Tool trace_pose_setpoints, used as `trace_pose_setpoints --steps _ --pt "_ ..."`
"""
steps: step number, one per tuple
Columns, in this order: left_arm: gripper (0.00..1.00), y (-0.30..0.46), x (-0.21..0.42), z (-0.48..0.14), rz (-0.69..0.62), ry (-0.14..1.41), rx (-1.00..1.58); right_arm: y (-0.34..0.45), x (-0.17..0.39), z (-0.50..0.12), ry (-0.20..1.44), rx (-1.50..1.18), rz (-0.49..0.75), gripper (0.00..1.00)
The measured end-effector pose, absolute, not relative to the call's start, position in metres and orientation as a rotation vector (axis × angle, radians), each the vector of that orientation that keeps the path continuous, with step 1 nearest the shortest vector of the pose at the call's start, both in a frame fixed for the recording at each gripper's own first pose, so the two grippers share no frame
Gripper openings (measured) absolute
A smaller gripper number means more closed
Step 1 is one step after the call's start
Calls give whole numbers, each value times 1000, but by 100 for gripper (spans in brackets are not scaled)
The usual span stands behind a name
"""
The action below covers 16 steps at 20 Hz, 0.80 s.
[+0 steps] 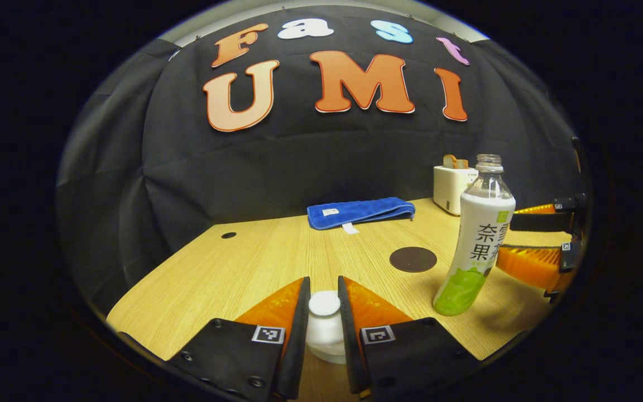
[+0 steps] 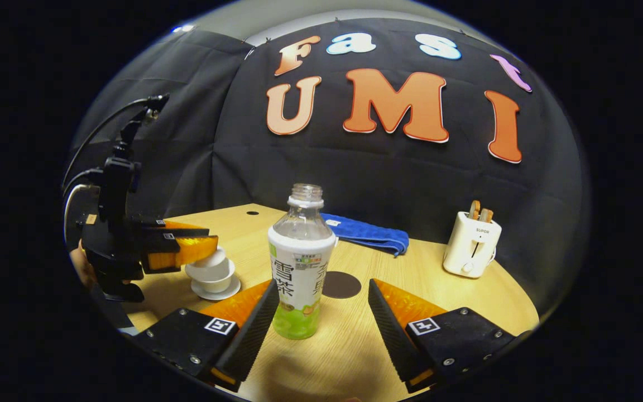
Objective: Open the teacup lid with one hand, grasp the water bottle and pour water into the teacup with the other hand; after pouring, place the water bottle on the coaster and then close the teacup lid.
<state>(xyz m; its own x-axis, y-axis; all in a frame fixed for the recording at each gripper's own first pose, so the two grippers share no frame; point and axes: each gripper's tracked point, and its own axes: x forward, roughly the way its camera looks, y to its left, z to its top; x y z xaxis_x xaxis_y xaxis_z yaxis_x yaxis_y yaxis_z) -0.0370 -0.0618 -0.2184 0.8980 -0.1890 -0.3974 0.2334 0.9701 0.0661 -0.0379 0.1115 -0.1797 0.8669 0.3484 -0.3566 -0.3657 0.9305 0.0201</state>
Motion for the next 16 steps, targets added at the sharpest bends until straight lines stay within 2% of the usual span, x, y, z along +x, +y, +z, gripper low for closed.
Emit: trace_pose_setpoints --steps 6,9,12,13,16 --pt "36 -35 -32 -210 -157 364 113 132 -29 -194 399 -57 401 93" --pt "36 -20 -33 -208 -121 359 107 140 -27 -202 420 -80 409 83" --pt "34 -4 -38 -207 -95 357 107 145 -26 -209 448 -81 401 77" --pt "35 0 -39 -207 -87 355 106 146 -24 -209 449 -74 398 71" --pt "35 11 -43 -206 -67 350 91 148 -22 -207 456 -61 392 68"
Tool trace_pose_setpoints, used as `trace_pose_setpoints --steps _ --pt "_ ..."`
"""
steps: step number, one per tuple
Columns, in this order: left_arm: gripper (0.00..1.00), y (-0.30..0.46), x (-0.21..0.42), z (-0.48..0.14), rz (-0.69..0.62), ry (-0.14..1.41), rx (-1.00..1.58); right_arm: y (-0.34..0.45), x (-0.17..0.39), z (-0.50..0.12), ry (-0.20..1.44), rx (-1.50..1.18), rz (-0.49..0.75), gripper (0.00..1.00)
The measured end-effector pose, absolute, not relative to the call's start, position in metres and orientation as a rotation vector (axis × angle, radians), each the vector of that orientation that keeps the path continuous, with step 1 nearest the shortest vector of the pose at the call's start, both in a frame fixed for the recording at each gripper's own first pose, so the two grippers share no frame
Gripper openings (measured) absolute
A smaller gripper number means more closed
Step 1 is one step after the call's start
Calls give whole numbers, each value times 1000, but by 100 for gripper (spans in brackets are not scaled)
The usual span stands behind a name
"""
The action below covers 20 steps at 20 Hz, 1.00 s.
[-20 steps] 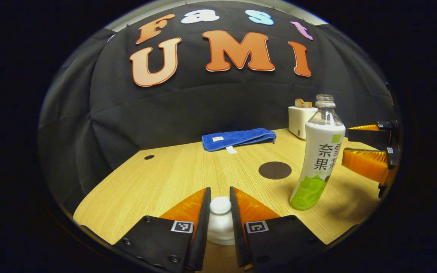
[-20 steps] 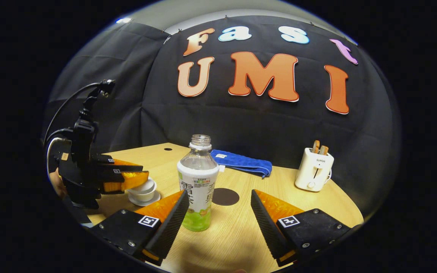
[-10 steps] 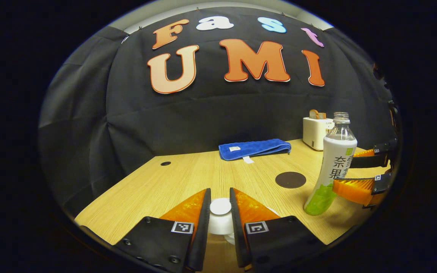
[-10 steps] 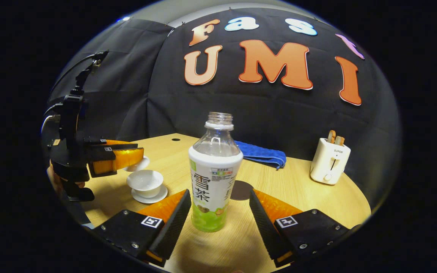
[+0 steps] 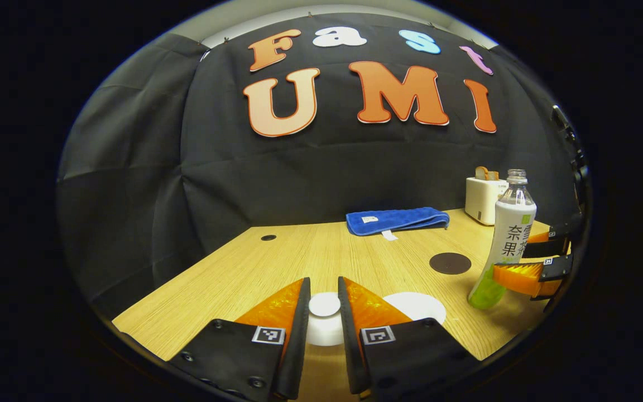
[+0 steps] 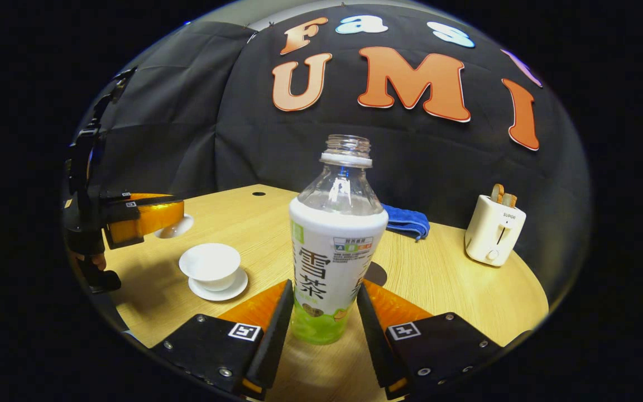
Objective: Open the teacup lid with one hand, grasp the water bottle and pour water into the teacup with the other hand; after pouring, place the water bottle on the coaster and then close the teacup lid.
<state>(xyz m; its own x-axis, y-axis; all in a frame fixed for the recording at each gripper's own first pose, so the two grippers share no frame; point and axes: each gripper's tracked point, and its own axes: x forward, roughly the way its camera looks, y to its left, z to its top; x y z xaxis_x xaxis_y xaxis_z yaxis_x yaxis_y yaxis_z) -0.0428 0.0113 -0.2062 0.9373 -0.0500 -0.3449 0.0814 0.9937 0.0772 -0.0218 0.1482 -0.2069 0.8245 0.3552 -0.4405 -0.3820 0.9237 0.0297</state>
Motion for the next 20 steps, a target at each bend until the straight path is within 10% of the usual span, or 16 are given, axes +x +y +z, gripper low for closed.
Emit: trace_pose_setpoints --steps 20 --pt "34 67 -58 -212 14 355 94 132 16 -177 297 -715 333 63"
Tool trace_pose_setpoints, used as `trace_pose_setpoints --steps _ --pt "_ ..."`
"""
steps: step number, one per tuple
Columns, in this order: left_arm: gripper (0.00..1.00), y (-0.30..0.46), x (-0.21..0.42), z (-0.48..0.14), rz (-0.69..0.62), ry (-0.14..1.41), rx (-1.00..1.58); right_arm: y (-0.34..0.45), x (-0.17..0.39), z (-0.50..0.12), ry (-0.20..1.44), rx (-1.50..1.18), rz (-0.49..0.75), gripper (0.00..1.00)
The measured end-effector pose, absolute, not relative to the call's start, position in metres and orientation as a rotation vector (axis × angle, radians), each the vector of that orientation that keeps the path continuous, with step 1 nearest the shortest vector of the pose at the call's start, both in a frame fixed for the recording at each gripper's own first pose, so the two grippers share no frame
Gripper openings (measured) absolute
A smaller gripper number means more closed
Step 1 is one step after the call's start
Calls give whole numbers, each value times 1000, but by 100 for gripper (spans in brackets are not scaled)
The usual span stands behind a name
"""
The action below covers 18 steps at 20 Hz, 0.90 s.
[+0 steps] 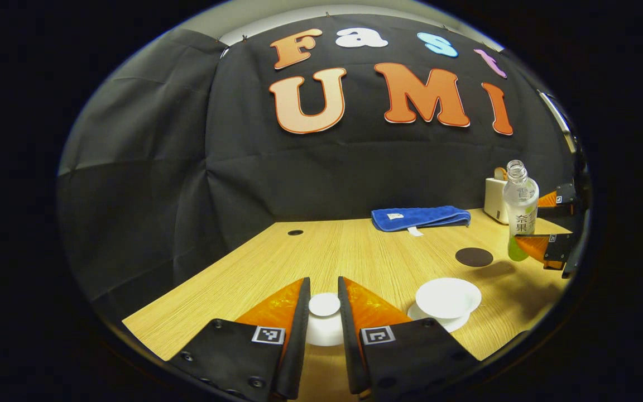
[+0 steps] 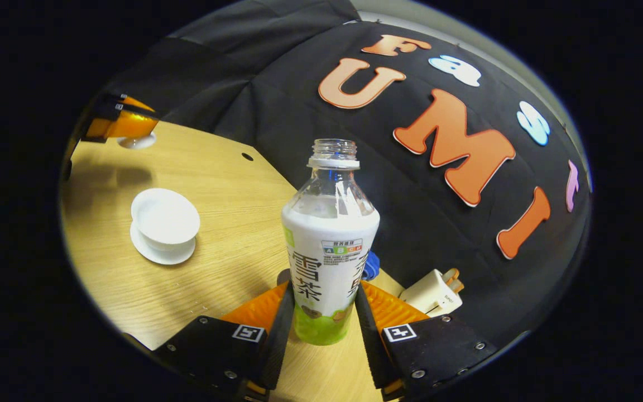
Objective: Open the teacup lid with one hand, grasp the water bottle and pour water into the teacup with the other hand; after pouring, place the water bottle on the coaster and then close the teacup lid.
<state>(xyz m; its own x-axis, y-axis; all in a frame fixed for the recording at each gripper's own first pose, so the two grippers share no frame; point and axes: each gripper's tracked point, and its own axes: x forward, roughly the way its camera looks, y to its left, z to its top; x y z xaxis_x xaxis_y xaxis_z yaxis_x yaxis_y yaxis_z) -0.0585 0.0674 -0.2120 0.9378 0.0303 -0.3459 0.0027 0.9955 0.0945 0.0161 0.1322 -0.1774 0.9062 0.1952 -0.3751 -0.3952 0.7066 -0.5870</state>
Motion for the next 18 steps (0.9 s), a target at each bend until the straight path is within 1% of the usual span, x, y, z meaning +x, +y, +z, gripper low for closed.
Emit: trace_pose_setpoints --steps 2,7,13,14,15,18 --pt "36 72 -60 -214 17 359 94 133 19 -177 278 -785 330 63" --pt "36 79 -62 -217 23 369 93 137 25 -177 238 -932 341 63" --pt "35 88 -64 -222 33 380 88 145 29 -176 139 -1143 354 63" --pt "37 89 -66 -222 35 381 89 148 28 -177 125 -1178 361 63" --pt "35 91 -67 -222 36 382 88 149 28 -176 112 -1210 363 63" --pt "35 94 -67 -223 38 387 87 151 34 -172 62 -1306 363 63"
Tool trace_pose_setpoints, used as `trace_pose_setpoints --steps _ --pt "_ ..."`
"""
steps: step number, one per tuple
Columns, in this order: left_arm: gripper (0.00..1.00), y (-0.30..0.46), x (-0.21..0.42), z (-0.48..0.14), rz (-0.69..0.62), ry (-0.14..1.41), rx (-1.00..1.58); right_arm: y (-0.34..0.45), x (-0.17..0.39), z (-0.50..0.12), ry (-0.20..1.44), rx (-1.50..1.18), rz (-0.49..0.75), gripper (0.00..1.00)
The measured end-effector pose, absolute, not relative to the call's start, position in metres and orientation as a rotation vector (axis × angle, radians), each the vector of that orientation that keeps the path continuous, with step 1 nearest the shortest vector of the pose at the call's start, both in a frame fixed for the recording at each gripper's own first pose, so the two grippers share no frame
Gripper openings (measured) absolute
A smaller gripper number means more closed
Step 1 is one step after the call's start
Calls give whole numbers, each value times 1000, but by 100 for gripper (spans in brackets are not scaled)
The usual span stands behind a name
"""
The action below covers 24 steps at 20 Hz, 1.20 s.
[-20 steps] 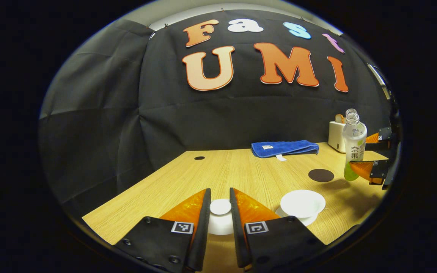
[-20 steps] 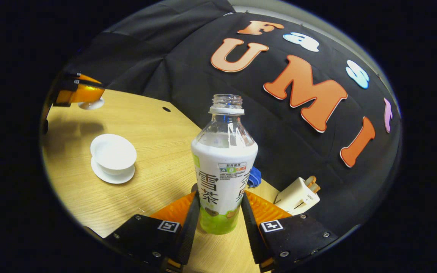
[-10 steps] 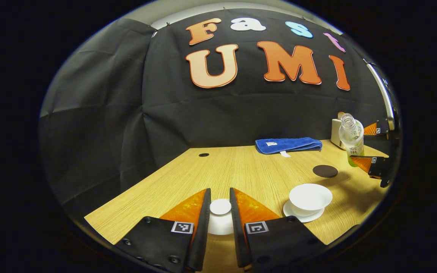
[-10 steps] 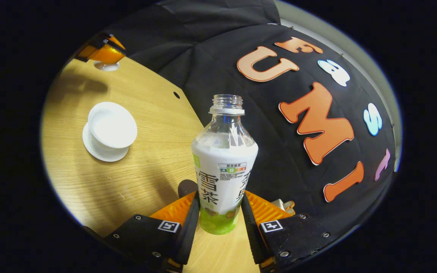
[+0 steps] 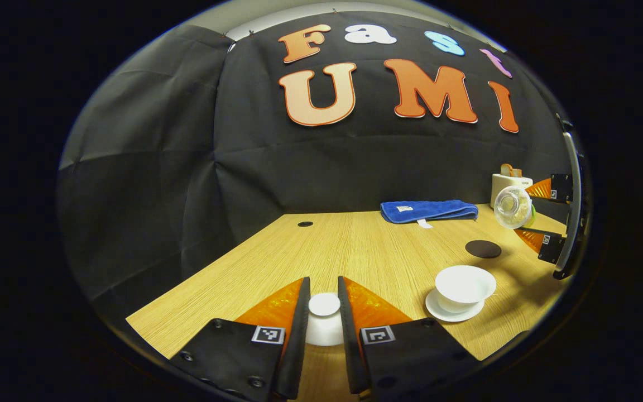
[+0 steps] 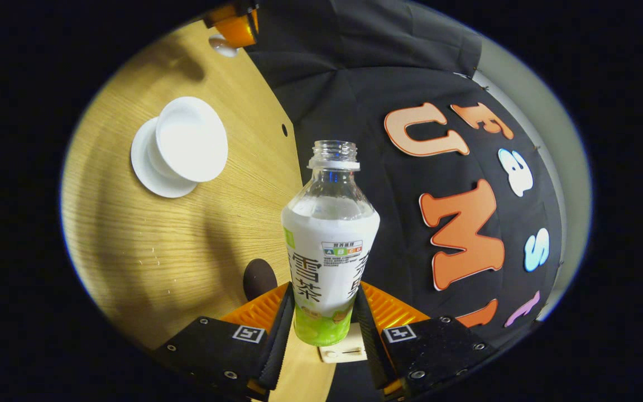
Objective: Open the teacup lid with one hand, grasp the water bottle and pour water into the teacup with the other hand; after pouring, place the water bottle on the coaster and then close the teacup lid.
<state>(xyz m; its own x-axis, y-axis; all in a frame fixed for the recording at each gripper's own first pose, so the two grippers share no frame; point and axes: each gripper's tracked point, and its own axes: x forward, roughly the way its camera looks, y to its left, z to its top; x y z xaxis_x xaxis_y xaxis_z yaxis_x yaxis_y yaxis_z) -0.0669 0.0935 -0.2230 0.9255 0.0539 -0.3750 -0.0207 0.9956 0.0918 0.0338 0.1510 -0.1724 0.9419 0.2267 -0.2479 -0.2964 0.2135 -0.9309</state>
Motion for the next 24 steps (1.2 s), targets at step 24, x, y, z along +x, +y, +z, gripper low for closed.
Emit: trace_pose_setpoints --steps 24 --pt "36 113 -73 -221 55 407 121 165 62 -116 -253 -1688 260 63"
